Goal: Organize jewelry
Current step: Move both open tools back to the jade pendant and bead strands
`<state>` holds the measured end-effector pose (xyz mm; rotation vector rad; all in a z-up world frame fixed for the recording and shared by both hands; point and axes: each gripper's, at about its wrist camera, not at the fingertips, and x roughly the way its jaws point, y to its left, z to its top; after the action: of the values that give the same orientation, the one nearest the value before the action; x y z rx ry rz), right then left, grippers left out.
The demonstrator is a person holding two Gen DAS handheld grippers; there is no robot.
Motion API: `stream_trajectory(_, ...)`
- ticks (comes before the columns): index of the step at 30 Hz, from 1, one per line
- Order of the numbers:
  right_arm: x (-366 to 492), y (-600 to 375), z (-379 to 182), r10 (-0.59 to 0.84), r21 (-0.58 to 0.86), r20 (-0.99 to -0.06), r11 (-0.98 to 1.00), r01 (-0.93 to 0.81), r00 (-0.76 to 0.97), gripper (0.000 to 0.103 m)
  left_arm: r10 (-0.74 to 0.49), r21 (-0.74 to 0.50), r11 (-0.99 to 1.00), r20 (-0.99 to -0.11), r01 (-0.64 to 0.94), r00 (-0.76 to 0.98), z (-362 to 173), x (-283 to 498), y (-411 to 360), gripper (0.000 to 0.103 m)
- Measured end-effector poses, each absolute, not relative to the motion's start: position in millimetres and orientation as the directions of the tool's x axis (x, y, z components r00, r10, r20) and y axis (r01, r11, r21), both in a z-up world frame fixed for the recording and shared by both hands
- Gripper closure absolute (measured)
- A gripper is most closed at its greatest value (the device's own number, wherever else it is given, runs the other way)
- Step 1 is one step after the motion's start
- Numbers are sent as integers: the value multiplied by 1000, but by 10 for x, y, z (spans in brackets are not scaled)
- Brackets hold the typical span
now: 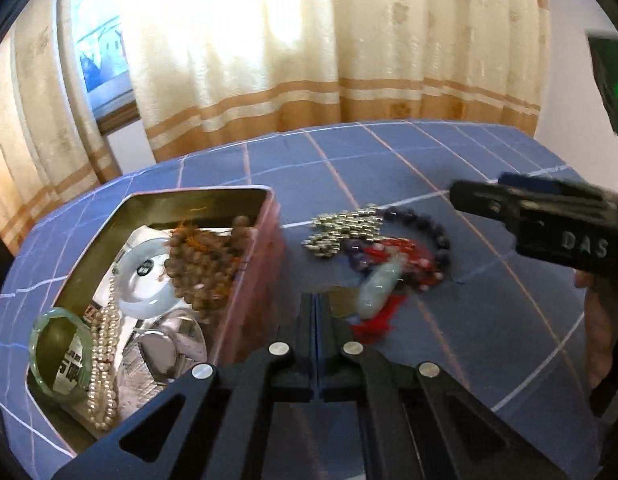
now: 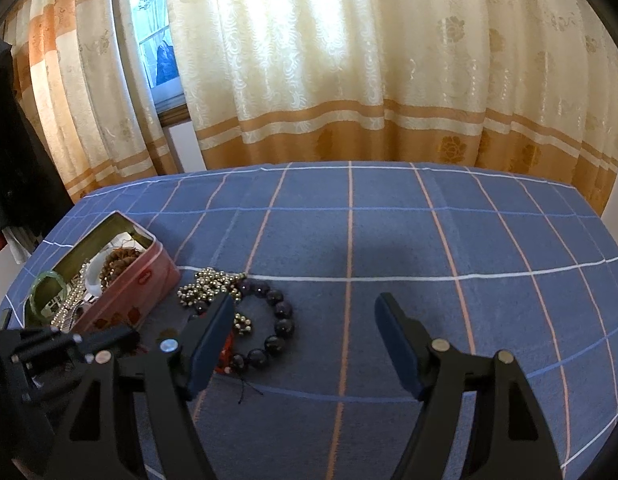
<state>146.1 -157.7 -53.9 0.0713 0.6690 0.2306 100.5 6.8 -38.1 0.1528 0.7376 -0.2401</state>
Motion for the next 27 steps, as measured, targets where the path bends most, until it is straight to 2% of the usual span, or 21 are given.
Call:
stream_trajectory(2,1464,-1573,-547,233,134,-610,972,-191,758,27,-138,65,968,-672,243,728,-366,1025,152,103)
stream_trajectory(4,1461,-1562,-555,229,125,-612,973,-193,757,27,-175,12,969,-673,247,719,-360,1054,233,103)
stream_trajectory(12,1466,-1592,-566,227,138,-606,974,-180,762,27,-127,52,975,-673,218,728,-366,1146,290,103)
stream_trajectory(15,1463,-1578,-571,236,144,-609,972,-186,758,27,-166,-16,978,-669,209,724,-342,1169,423,103)
stream_trajectory(18,1434,-1528,-550,235,126,-602,972,-199,763,25,-256,-58,957,-632,285,731,-242,1044,307,103)
stream_trajectory(21,1421,-1537,-528,222,116,-591,975,-191,776,21,-282,-20,938,-626,347,727,-211,945,93,103)
stream_trajectory(27,1433,-1569,-523,226,132,-592,974,-183,774,21,-297,33,890,-713,454,635,-385,916,-276,103)
